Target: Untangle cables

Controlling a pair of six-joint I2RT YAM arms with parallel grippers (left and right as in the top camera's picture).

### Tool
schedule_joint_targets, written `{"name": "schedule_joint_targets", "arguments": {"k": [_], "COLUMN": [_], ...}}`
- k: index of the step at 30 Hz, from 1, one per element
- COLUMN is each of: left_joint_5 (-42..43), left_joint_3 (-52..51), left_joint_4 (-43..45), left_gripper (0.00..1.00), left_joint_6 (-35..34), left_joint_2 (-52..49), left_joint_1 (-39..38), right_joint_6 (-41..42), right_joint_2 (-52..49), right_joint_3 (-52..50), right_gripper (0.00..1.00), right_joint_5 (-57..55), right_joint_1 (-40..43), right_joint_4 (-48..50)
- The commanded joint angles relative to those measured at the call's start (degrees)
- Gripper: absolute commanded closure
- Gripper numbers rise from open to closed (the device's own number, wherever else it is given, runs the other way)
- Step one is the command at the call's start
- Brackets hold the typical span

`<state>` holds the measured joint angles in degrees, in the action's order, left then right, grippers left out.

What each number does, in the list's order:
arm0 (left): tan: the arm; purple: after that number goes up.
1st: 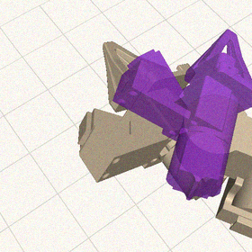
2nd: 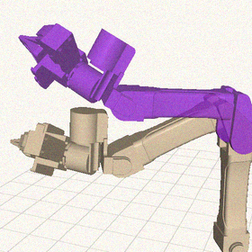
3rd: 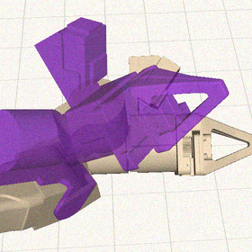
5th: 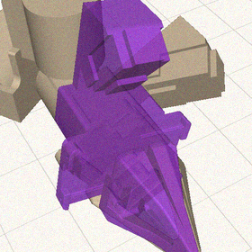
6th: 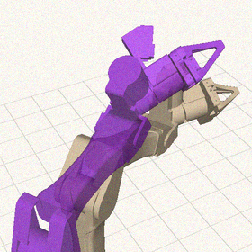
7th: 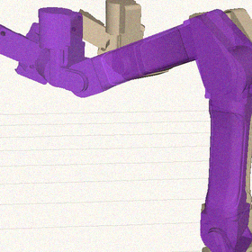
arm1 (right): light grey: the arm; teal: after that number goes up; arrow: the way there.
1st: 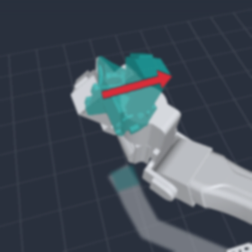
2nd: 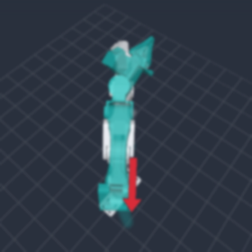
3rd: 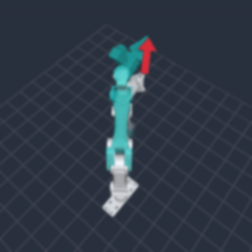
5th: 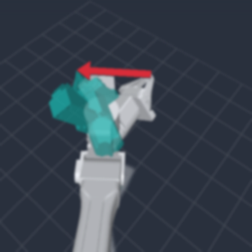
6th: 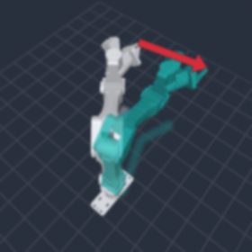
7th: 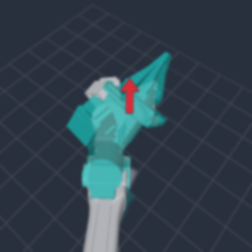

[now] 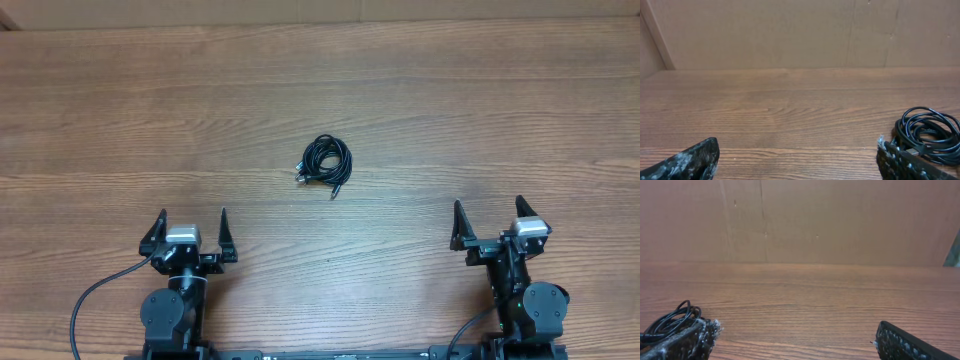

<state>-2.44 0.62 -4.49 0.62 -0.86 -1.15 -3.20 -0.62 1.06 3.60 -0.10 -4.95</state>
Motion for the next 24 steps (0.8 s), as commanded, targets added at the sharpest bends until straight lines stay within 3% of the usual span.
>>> {"name": "schedule_joint_targets", "arguments": {"k": [1,4,7,8,12,15,20,24], "left_joint_5": [-0.87,1.57,15.08,21.11,29.83,36.65,34.69,30.03], "left_joint_3": [-0.35,-0.35,-0.35,-0.35,-0.35,0.07,5.84,20.81], "left_joint_4": [0.28,1.27,3.04,4.35,7.43,13.49,12.26,-4.79], "left_gripper": [0.0,0.0,0.0,0.0,0.0,0.0,0.0,0.0], "left_joint_6": [1.6,-0.44,-10.51,-14.88,-16.26,-16.06,-15.61,-6.01], "left_joint_2": [0.55,0.55,0.55,0.55,0.55,0.55,0.52,-2.43], "left_joint_1": [-0.37,-0.39,-0.39,-0.39,-0.37,-0.37,-0.28,-0.26], "right_joint_6": [-0.26,-0.09,3.13,6.84,11.39,16.04,19.5,13.57], "right_joint_2": [0.46,0.46,0.46,0.46,0.46,0.46,0.46,-0.37], "right_joint_3": [-0.57,-0.57,-0.59,-0.59,-0.59,-0.57,3.91,15.63], "right_gripper": [0.0,0.0,0.0,0.0,0.0,0.0,0.0,0.0], "right_joint_5": [-0.55,-0.48,6.21,14.27,31.08,34.67,31.69,21.75], "right_joint_1": [-0.2,-0.2,-0.22,-0.22,-0.22,-0.2,-0.15,-0.15], "right_joint_4": [0.33,0.42,2.27,2.95,4.37,6.64,14.19,3.74]}}
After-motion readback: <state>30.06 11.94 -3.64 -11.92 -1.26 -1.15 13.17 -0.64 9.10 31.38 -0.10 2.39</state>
